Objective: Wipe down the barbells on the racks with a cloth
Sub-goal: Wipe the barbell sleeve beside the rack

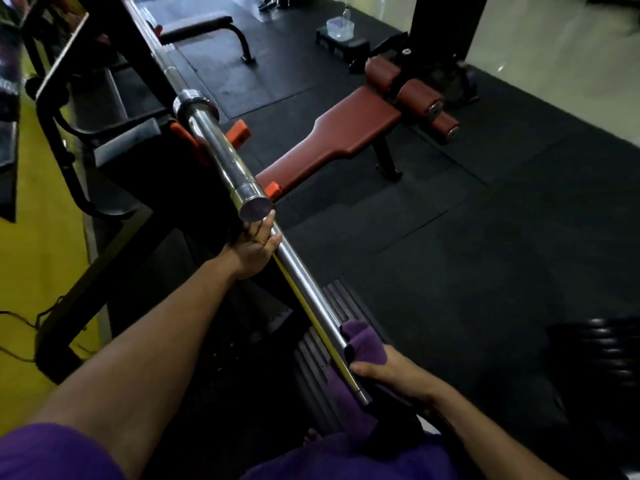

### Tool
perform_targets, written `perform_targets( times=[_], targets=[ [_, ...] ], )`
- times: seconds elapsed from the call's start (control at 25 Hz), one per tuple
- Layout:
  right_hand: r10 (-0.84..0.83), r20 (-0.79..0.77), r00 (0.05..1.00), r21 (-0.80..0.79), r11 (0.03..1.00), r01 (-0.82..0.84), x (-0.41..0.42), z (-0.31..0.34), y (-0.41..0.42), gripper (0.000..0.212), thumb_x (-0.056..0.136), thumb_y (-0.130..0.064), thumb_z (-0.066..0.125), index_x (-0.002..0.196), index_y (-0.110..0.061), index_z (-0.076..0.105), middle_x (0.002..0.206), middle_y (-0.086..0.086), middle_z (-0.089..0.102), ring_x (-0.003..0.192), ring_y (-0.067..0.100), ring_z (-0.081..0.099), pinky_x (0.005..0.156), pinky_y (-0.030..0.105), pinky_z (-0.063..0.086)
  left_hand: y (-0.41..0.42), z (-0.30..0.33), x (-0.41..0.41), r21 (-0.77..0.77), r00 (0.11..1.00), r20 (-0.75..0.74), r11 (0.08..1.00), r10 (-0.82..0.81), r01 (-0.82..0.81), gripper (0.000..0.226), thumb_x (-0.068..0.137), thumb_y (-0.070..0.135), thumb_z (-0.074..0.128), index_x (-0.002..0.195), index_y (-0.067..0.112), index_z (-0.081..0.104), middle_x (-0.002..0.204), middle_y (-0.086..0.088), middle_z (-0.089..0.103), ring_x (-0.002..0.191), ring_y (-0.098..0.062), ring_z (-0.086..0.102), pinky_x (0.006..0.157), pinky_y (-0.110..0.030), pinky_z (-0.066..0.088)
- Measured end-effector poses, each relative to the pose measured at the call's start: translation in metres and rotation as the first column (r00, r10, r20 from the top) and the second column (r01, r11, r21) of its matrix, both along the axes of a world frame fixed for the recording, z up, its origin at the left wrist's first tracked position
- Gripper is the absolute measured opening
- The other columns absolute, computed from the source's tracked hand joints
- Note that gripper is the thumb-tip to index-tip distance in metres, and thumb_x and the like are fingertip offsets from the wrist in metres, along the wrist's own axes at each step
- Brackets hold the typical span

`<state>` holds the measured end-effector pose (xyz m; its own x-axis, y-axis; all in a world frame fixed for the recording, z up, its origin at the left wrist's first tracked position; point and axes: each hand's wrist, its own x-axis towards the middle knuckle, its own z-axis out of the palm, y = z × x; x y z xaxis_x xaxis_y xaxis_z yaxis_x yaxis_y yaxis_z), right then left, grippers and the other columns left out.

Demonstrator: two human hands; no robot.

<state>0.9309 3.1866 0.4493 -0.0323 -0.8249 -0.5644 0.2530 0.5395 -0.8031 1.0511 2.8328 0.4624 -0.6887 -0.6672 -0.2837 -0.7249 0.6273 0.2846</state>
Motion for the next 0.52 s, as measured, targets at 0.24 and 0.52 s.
perform_targets(
  times=[0.24, 0.52],
  targets=[
    [0.335, -0.339, 0.879, 0.061, 0.94, -0.335, -0.041, 0.048, 0.007, 0.048, 0.077, -0.036, 0.084, 0.121, -0.036, 0.064, 0.116, -0.009, 0.072, 0.106, 0.009, 0.069, 0.1, 0.038, 0.054, 0.013, 0.003, -0.006, -0.189, 0.998, -0.065, 0.981, 0.017, -0.029, 0.064, 0.104, 0.055, 0.023, 0.159, 0.02, 0.025, 0.167, -0.009, 0.015, 0.154, -0.03, 0.012, 0.12, -0.067, 0.004],
    [-0.272, -0.081, 0.959, -0.2, 0.947, 0.251, -0.124, 0.058, 0.012, 0.051, 0.077, -0.032, 0.08, 0.123, -0.016, 0.064, 0.116, 0.004, 0.074, 0.112, 0.02, 0.068, 0.095, 0.033, 0.052, 0.068, 0.017, -0.081, 0.02, 0.962, -0.268, 0.998, -0.046, 0.053, 0.069, 0.093, 0.066, 0.048, 0.149, 0.026, 0.042, 0.152, -0.009, 0.046, 0.143, -0.026, 0.041, 0.12, -0.051, 0.025]
  ],
)
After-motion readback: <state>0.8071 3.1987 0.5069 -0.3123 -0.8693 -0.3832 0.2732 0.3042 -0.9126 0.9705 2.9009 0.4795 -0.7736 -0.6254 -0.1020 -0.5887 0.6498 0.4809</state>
